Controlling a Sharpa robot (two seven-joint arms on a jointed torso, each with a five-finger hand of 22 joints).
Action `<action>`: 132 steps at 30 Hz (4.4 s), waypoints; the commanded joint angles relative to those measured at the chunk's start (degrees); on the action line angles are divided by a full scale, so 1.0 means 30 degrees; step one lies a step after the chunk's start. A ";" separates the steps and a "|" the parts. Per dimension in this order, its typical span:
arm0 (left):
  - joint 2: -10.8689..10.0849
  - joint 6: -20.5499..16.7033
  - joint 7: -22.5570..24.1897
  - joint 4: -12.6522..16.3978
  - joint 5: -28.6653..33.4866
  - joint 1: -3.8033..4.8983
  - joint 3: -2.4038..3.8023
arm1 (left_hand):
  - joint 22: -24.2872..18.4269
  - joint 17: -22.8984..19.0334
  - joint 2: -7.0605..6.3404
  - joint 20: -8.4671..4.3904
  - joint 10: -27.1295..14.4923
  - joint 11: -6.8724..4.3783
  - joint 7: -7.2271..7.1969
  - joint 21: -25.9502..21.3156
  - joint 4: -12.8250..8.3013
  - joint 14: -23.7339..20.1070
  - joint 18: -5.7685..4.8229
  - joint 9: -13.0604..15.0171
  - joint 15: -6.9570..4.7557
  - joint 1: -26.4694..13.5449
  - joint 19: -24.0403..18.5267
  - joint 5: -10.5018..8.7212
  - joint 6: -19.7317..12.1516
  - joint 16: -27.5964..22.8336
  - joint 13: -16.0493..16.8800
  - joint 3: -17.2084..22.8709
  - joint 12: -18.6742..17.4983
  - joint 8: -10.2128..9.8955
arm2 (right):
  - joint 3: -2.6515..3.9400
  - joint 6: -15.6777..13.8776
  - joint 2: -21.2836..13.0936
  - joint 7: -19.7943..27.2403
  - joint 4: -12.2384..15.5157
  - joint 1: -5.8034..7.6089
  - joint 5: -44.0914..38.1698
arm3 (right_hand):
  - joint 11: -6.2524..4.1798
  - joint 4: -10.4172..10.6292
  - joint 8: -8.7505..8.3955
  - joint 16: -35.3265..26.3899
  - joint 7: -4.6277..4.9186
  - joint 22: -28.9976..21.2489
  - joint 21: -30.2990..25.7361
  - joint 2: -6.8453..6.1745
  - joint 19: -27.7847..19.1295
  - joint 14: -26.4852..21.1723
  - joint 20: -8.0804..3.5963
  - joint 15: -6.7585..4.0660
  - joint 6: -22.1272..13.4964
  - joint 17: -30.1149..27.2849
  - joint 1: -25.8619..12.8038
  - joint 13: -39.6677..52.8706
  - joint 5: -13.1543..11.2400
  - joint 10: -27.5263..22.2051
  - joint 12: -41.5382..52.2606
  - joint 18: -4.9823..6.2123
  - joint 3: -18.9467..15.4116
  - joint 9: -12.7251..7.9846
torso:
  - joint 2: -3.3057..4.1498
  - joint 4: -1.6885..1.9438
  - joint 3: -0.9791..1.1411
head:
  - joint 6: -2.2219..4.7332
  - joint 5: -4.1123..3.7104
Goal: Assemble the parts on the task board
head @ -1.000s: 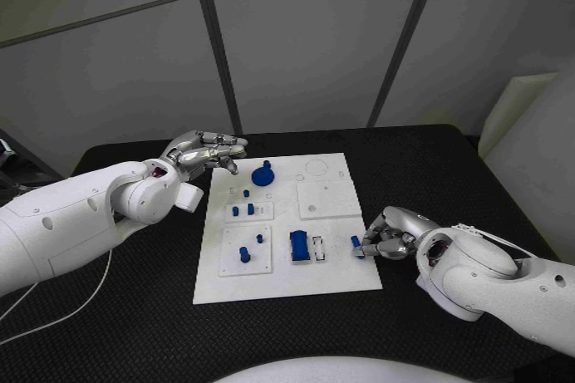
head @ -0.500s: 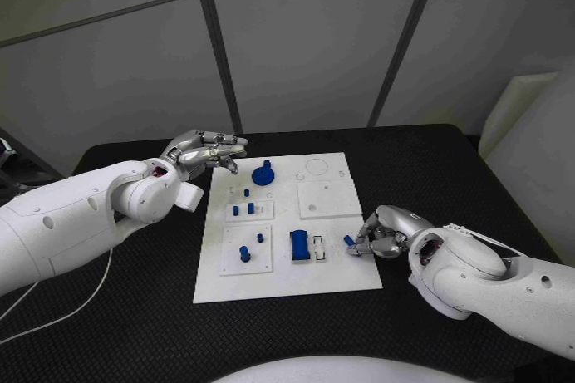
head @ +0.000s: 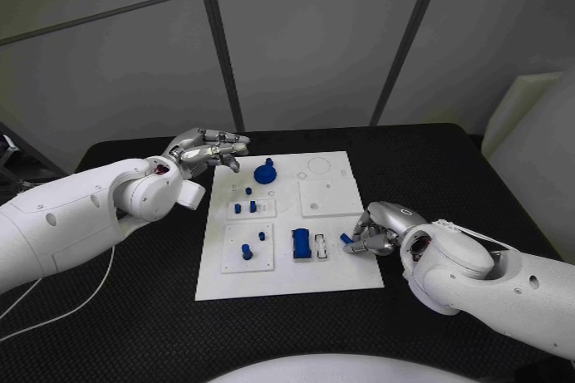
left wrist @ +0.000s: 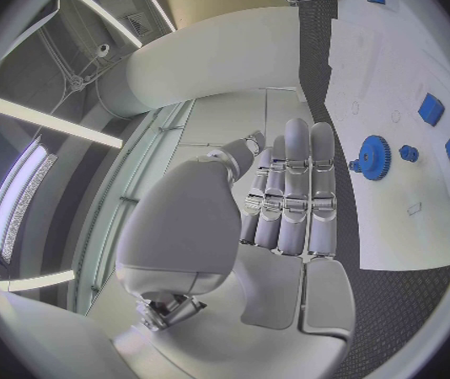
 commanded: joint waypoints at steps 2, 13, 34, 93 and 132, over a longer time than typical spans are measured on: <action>-0.0009 0.0199 0.0003 0.0045 -0.0001 0.0024 0.0015 | -0.0027 -0.0025 0.0040 0.0056 -0.0145 0.0037 0.0018 -0.0032 0.0006 0.0039 -0.0081 0.0026 0.0097 -0.0168 0.0031 -0.0074 -0.0067 -0.0077 0.0024 -0.0111 -0.0069 -0.0067 | -0.0253 0.1916 0.0033 -0.1173 -0.0185 -0.0257 -0.0358 | -0.0223 -0.0287 -0.0081 -0.0026 -0.0103 0.4457 0.0039 0.0774 0.1753 0.1122 -0.0143 -0.0160 0.0028 0.0487 0.0888 -0.0125 0.0536 0.0051 -0.0087 -0.0122 0.0068 -0.1727 | -0.0012 -0.0014 -0.0003 | -0.0011 0.0041; -0.0040 0.0144 0.0001 0.0071 -0.0001 0.0024 0.0015 | -0.0027 -0.0025 0.0040 0.0056 -0.0145 0.0037 0.0018 -0.0032 0.0006 0.0039 -0.0081 0.0026 0.0097 -0.0168 0.0031 -0.0074 -0.0067 -0.0077 0.0024 -0.0111 -0.0069 -0.0067 | -0.0242 -0.0724 -0.0193 -0.1164 0.0798 -0.0241 0.3801 | -0.0214 0.0486 -0.0080 0.0043 -0.0107 0.4530 0.0105 0.1360 0.1790 0.1158 -0.0144 -0.0150 0.0177 0.0607 -0.0463 -0.0052 0.0872 0.0215 -0.0009 -0.0142 -0.0336 -0.1968 | -0.0032 0.0004 -0.0017 | 0.0077 0.0049; -0.0072 0.0097 -0.0022 0.0131 -0.0001 0.0030 0.0015 | -0.0050 -0.0024 0.0030 0.0058 -0.0159 0.0038 0.0018 -0.0070 0.0001 0.0045 -0.0080 0.0035 0.0098 -0.0169 0.0047 -0.0073 -0.0075 -0.0106 0.0040 -0.0117 -0.0070 -0.0082 | -0.0229 -0.3961 0.0459 0.0190 0.1223 -0.0219 0.7273 | -0.0265 0.0569 -0.0072 -0.0001 -0.0156 0.4462 0.0034 0.1329 0.1760 0.1142 -0.0189 -0.0201 0.0255 0.0560 -0.0545 -0.0088 0.2322 0.0197 -0.0106 -0.0122 -0.0427 -0.2090 | 0.0000 -0.0026 -0.0009 | 0.0051 0.0122; -0.0138 0.0213 -0.0181 0.0130 -0.0001 0.0034 0.0013 | -0.0079 -0.0022 0.0025 0.0067 -0.0184 0.0048 0.0027 -0.0117 0.0040 0.0052 -0.0084 0.0043 0.0109 -0.0225 0.0063 -0.0076 -0.0091 -0.0138 0.0056 -0.0139 -0.0075 -0.0101 | -0.0224 -0.2523 0.0854 0.0960 0.1026 -0.0213 0.6391 | -0.0220 0.1897 0.0070 -0.0171 -0.0130 0.4356 -0.0096 0.0042 0.1716 0.1110 -0.0138 -0.0156 0.0691 0.0389 -0.0635 -0.0170 -0.1171 0.0150 -0.0337 -0.0089 -0.1605 -0.2010 | -0.0012 -0.0073 0.0010 | 0.0016 0.0281; -0.0089 0.0257 -0.0212 0.0061 0.0001 0.0035 0.0013 | -0.0086 -0.0022 0.0018 0.0068 -0.0189 0.0049 0.0027 -0.0128 0.0040 0.0051 -0.0084 0.0045 0.0110 -0.0229 0.0066 -0.0076 -0.0095 -0.0147 0.0060 -0.0143 -0.0076 -0.0106 | -0.0221 -0.2934 0.1176 0.1760 0.0285 -0.0214 0.7580 | -0.0447 0.1823 0.0403 -0.0213 -0.0405 0.4295 -0.0174 0.0398 0.1687 0.1099 -0.0330 -0.0348 0.1372 0.0358 -0.0674 -0.0170 -0.1307 0.0174 -0.0404 -0.0069 -0.1926 -0.1088 | -0.0012 -0.0043 0.0011 | 0.0030 0.0295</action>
